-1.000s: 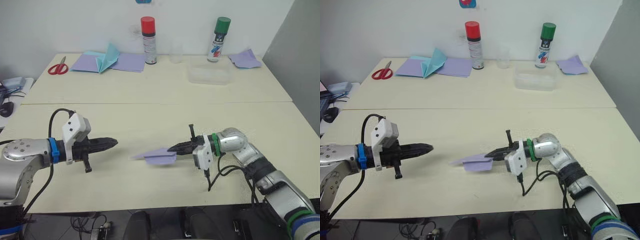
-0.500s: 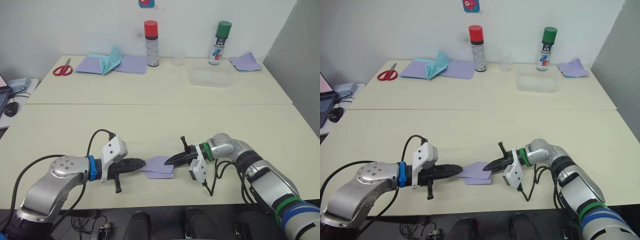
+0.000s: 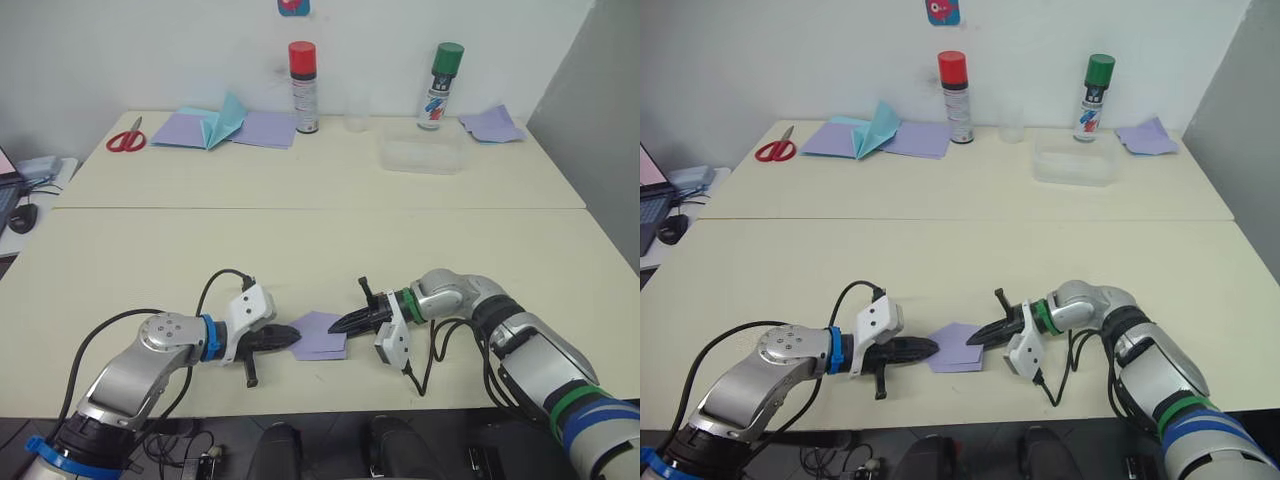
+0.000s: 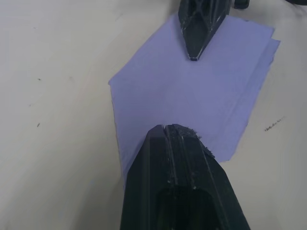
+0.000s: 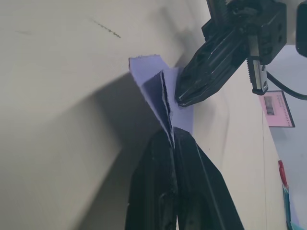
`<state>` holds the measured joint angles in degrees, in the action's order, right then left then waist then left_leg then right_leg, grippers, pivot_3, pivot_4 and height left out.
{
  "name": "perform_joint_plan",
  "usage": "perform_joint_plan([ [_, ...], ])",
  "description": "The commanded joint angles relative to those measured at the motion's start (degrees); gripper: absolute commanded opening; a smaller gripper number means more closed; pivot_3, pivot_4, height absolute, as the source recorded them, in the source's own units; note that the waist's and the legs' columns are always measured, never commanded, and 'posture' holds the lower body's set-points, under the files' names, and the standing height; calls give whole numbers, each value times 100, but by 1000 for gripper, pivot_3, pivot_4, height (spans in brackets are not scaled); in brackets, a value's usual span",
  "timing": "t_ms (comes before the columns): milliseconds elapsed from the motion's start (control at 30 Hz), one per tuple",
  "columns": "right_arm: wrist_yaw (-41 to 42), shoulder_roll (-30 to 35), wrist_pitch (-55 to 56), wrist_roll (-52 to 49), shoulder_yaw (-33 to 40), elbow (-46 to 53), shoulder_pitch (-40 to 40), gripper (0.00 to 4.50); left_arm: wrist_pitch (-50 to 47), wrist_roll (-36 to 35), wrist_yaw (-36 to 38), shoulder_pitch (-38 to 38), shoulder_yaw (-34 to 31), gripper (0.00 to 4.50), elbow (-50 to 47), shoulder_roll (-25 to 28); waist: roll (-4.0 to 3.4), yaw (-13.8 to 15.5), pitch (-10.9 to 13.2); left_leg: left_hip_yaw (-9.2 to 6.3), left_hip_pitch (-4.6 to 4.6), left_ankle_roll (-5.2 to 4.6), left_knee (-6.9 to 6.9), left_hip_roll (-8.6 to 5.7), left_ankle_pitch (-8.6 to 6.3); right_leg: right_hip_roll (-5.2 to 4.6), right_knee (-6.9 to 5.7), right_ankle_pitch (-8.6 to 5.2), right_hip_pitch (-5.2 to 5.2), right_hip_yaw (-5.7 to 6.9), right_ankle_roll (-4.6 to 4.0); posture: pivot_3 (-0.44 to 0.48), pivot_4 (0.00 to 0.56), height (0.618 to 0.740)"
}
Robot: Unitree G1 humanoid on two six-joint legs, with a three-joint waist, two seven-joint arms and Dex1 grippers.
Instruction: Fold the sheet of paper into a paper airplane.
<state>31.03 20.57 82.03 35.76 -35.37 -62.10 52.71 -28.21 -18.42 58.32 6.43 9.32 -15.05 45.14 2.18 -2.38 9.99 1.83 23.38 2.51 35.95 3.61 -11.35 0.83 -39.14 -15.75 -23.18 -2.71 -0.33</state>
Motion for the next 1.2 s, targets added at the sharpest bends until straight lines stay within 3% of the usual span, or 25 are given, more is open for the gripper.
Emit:
perform_joint_plan([
  [33, 74, 188, 54, -139, -79, -95, 167, 1329, -123, 134, 115, -146, 244, 0, 92, 77, -1, 3, -1, 1, -3, 0, 0, 1, 0, 0, 0, 0, 2, 0, 0, 0, 150, 740],
  [233, 418, 815, 39, -536, -88, 147, 230, 3378, -18, 262, -15, -82, 304, 0, 335, -80, -10, 44, -6, 6, -14, 0, -1, 0, 0, 0, -1, 1, 12, -1, 3, 0, 150, 740],
  [333, 1015, 1276, -410, -1465, -84, 603, 19, 4464, 12, 235, -18, -174, 255, 0, 362, -54, -10, 71, -6, 7, -27, -1, -1, 2, 0, -8, 3, 0, 29, -3, 3, 0, 150, 740],
  [433, 2246, 1716, -2336, -3421, 112, 2134, -733, 4464, 43, 217, -4, -348, 164, 0, 312, 36, -6, 63, -8, -1, -63, -3, -7, 7, -2, -31, 17, -25, 79, -10, -32, 0, 150, 740],
  [500, 2717, 2057, -5156, -4868, 457, 3832, -1453, 4464, 15, 190, -38, -454, 7, 0, 294, 93, -8, 53, -8, -5, -77, -4, -17, 9, -3, -37, 11, -30, 89, -3, -33, 0, 150, 740],
  [600, 2360, 2661, -9575, -7246, 892, 6079, -2113, 4464, -241, -61, -86, -512, -313, 0, 278, 114, -32, 10, -7, -24, -93, -4, -39, 23, -3, -36, -4, -26, 86, 3, -25, 0, 150, 740],
  [667, 1913, 2795, -11416, -8409, 1206, 6783, -2280, 4464, -400, -208, -73, -477, -427, 0, 333, 84, -36, -2, -5, -26, -106, -3, -55, 24, -2, -35, -11, -27, 87, 3, -28, 0, 150, 740],
  [767, 1148, 2656, -13387, -9746, 1730, 7072, -2370, 4464, -409, -190, -27, -416, -364, 0, 403, 107, -28, -3, -9, -29, -133, -3, -72, 15, -2, -24, -6, -39, 92, 4, -45, 0, 150, 740],
  [933, -117, 2204, -15348, -11179, 2415, 6948, -2372, 4464, -452, -204, -14, -394, -280, 0, 361, 106, -25, 0, -8, -23, -126, -3, -77, 15, -2, -17, 15, -46, 88, -12, -57, 0, 150, 740],
  [1200, -2268, 922, -16147, -11923, 2964, 6318, -2662, 4464, -370, -127, 47, -437, -153, 0, 344, 87, -22, 1, -15, -8, -63, -3, -80, 10, -2, -15, 28, -26, 44, -17, -18, 0, 150, 740],
])
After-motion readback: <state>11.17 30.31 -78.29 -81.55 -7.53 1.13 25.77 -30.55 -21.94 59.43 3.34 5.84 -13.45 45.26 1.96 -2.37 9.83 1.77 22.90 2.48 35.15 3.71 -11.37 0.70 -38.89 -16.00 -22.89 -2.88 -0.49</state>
